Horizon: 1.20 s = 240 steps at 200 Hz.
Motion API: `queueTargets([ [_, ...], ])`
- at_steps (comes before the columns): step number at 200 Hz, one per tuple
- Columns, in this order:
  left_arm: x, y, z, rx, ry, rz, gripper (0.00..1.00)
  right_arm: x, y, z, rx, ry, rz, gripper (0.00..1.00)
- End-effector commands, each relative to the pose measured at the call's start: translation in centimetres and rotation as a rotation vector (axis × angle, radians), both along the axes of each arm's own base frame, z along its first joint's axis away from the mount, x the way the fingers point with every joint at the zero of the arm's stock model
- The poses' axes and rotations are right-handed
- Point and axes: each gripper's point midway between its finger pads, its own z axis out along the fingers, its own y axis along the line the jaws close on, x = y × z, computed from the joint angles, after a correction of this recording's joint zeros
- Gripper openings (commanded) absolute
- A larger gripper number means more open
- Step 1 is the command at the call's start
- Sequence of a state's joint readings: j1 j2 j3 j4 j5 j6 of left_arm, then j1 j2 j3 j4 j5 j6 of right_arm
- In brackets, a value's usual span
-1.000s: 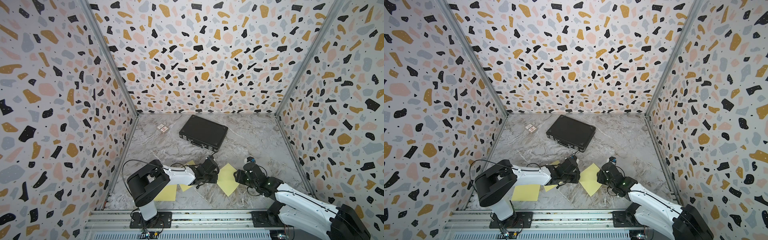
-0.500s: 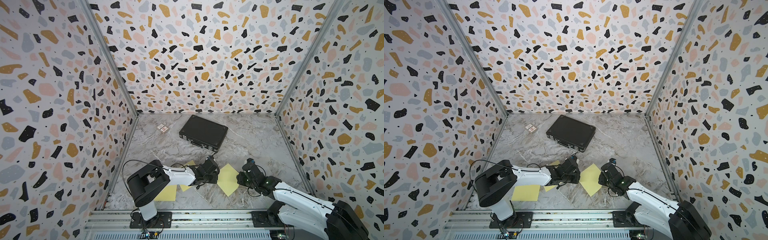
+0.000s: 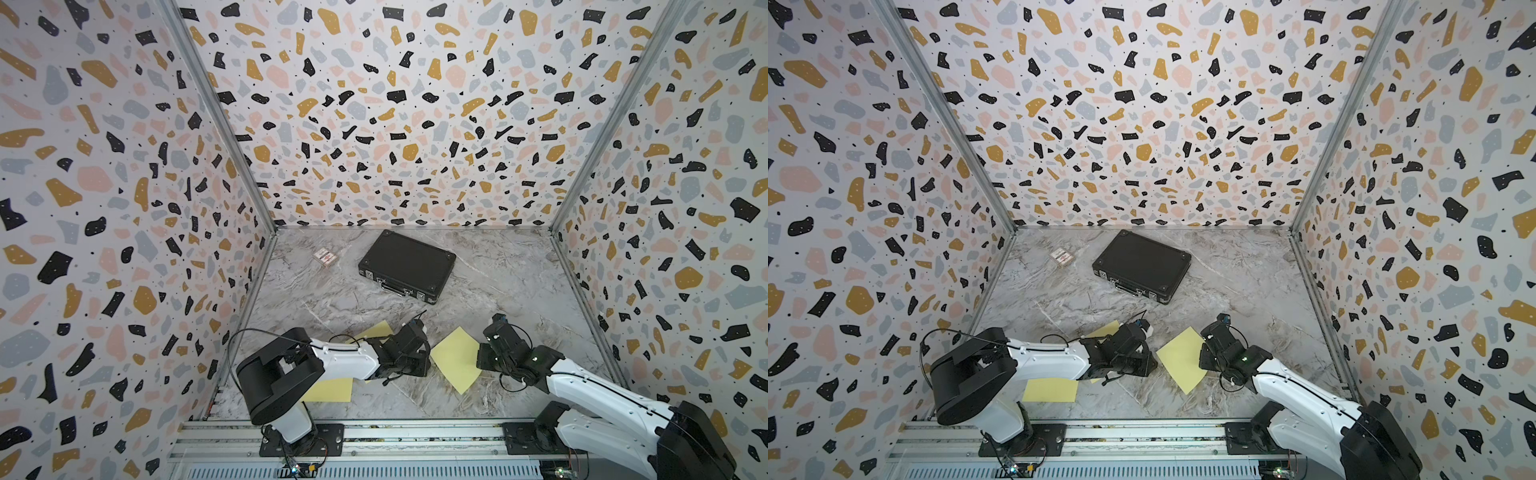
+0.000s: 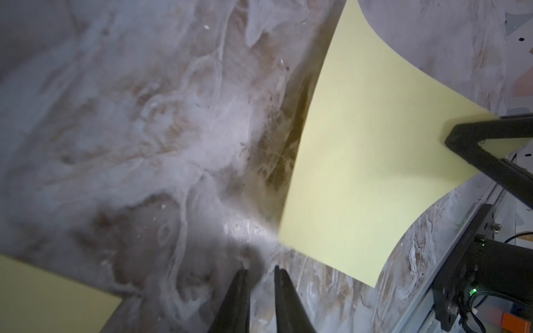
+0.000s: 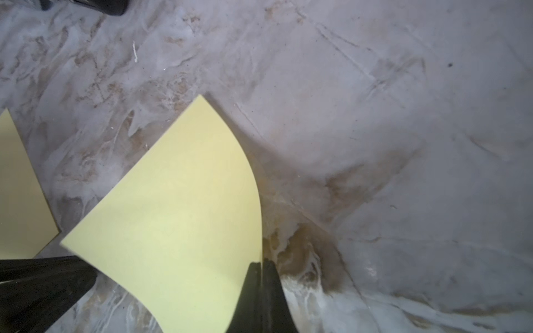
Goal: Fold the square paper diagonally
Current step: Fold the paper at the center of the board.
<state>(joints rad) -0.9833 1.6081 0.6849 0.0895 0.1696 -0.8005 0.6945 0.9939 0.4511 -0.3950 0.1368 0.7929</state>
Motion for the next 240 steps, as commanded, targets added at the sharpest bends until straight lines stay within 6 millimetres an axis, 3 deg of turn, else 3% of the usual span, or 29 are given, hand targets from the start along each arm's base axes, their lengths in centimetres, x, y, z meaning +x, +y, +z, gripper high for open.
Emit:
queueTargets([
  [1,-0.6,-0.3,0.7,-0.034,0.009,-0.027,0.21,-0.1,-0.9,0.4,-0.061,-0.002,0.016,0.00],
  [83,0.5,-2.5,2.5,-0.113,-0.037,-0.052,0.10,-0.3,-1.1,0.6,-0.071,-0.009,0.038,0.00],
  [147,2.1,-3.2,1.9,-0.053,-0.082,-0.074,0.08,-0.5,-0.9,0.6,-0.054,-0.004,0.044,0.00],
  [240,2.8,-2.0,-0.6,0.022,-0.057,-0.038,0.07,-0.6,-0.7,0.6,-0.045,-0.001,0.046,0.00],
])
